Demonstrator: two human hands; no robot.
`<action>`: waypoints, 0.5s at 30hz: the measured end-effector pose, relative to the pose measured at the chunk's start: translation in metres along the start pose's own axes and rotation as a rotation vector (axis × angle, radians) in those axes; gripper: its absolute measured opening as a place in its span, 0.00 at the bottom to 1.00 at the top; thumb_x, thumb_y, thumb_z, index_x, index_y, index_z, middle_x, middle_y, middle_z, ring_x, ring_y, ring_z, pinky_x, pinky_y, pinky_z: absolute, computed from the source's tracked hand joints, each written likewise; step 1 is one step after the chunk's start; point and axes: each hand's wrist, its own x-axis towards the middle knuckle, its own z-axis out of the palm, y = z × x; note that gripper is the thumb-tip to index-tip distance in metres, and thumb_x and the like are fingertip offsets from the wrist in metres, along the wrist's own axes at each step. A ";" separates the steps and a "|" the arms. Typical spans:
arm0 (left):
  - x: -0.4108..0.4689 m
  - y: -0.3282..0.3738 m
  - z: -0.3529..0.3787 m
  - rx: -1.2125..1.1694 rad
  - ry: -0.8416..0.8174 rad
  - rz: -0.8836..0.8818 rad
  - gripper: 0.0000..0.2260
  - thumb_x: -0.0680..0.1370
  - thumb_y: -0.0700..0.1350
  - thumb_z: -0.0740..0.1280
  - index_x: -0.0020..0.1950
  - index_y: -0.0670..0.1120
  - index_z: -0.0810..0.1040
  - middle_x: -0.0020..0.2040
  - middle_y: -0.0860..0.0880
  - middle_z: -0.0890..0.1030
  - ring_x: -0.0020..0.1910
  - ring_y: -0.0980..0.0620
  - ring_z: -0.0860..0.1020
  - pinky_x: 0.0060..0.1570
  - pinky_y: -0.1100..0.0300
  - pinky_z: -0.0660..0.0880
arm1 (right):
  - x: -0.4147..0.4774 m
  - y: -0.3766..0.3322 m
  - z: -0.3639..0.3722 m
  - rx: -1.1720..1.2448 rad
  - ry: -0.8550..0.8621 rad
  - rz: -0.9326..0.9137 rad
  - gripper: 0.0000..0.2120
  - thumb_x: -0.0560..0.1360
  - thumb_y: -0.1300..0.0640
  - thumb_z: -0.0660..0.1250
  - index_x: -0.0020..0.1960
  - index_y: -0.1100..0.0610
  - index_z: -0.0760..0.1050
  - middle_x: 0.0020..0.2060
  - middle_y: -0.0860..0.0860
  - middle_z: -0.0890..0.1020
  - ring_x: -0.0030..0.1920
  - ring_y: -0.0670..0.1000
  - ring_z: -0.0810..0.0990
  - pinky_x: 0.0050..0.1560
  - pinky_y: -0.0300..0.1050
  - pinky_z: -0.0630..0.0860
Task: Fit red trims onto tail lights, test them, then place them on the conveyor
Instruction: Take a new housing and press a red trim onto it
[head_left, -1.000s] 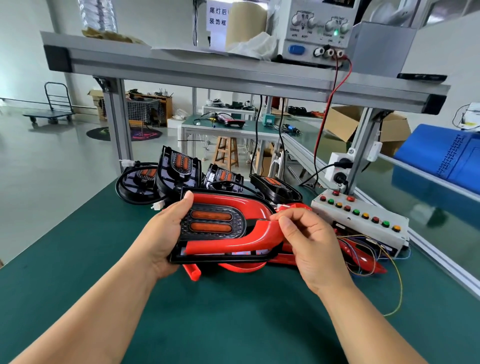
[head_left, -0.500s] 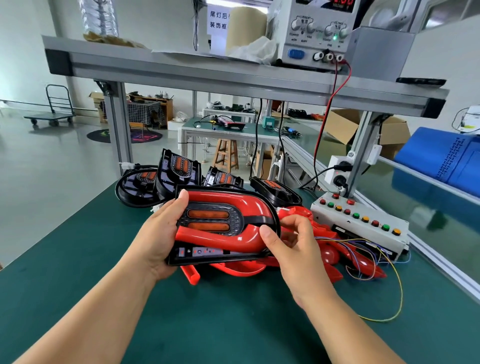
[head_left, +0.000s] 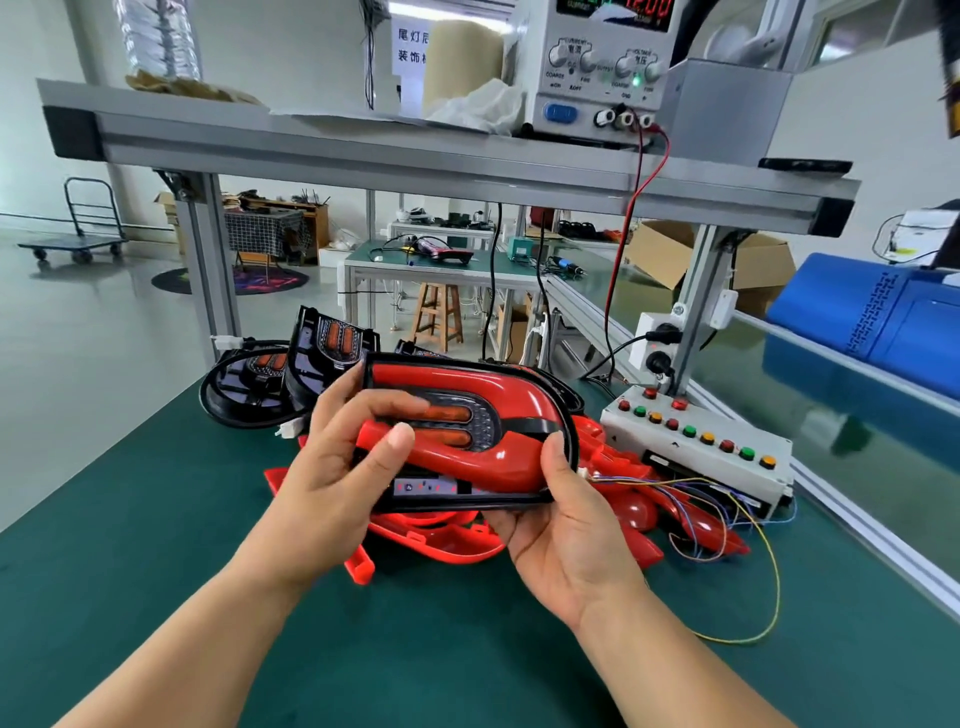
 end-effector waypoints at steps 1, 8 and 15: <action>0.001 -0.002 0.000 0.086 0.022 0.039 0.14 0.70 0.67 0.67 0.51 0.64 0.80 0.69 0.73 0.62 0.74 0.71 0.54 0.70 0.62 0.60 | 0.000 -0.001 0.000 0.000 -0.003 -0.012 0.21 0.75 0.45 0.64 0.55 0.61 0.83 0.56 0.63 0.83 0.53 0.58 0.84 0.43 0.47 0.82; 0.006 0.002 -0.014 0.223 0.075 0.144 0.14 0.63 0.62 0.78 0.42 0.60 0.82 0.55 0.65 0.72 0.57 0.62 0.75 0.55 0.64 0.73 | 0.003 -0.007 -0.002 -0.044 0.005 -0.019 0.33 0.73 0.34 0.57 0.55 0.62 0.83 0.56 0.63 0.82 0.55 0.59 0.83 0.47 0.48 0.82; 0.003 0.006 -0.018 0.106 -0.034 0.083 0.15 0.62 0.63 0.74 0.41 0.55 0.85 0.47 0.56 0.77 0.47 0.54 0.77 0.47 0.66 0.72 | 0.003 -0.009 -0.003 -0.059 0.005 0.003 0.34 0.72 0.34 0.57 0.55 0.62 0.83 0.54 0.63 0.84 0.51 0.58 0.85 0.43 0.46 0.82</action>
